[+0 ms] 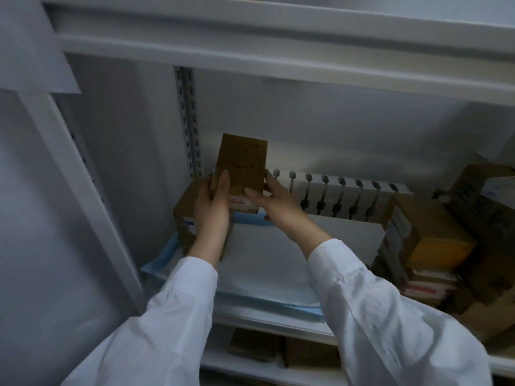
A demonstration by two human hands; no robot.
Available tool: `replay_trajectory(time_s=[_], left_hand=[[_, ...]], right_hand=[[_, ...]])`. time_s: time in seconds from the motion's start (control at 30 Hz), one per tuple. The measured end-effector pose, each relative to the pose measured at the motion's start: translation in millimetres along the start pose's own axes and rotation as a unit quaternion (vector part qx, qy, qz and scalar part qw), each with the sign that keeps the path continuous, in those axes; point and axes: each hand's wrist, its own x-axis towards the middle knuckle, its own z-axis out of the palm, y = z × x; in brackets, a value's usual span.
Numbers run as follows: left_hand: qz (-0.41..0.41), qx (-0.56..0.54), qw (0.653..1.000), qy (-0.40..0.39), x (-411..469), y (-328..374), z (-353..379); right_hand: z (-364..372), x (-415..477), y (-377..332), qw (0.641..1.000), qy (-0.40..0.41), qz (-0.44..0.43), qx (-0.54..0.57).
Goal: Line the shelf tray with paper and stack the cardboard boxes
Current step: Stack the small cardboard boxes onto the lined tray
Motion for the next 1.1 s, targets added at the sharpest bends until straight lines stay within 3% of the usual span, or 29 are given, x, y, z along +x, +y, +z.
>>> replay_trajectory(time_s=[0.2, 0.4, 0.77, 1.1], left_hand=[[-0.009, 0.082, 0.997, 0.011, 33.1, -0.3, -52.1], [-0.034, 0.170, 0.985, -0.011, 58.3, -4.5, -64.8], [-0.007, 0.144, 0.989, 0.022, 62.5, -15.3, -58.0], [0.005, 0.142, 0.990, 0.012, 66.5, -16.0, -57.4]], right_hand=[[58.2, 27.5, -11.2, 0.999, 0.034, -0.019, -0.020], [77.6, 41.4, -2.5, 0.997, 0.019, 0.018, -0.069], [69.7, 43.4, 3.6, 0.999, -0.038, 0.038, 0.005], [75.6, 56.4, 15.2, 0.998, -0.054, 0.043, -0.003]])
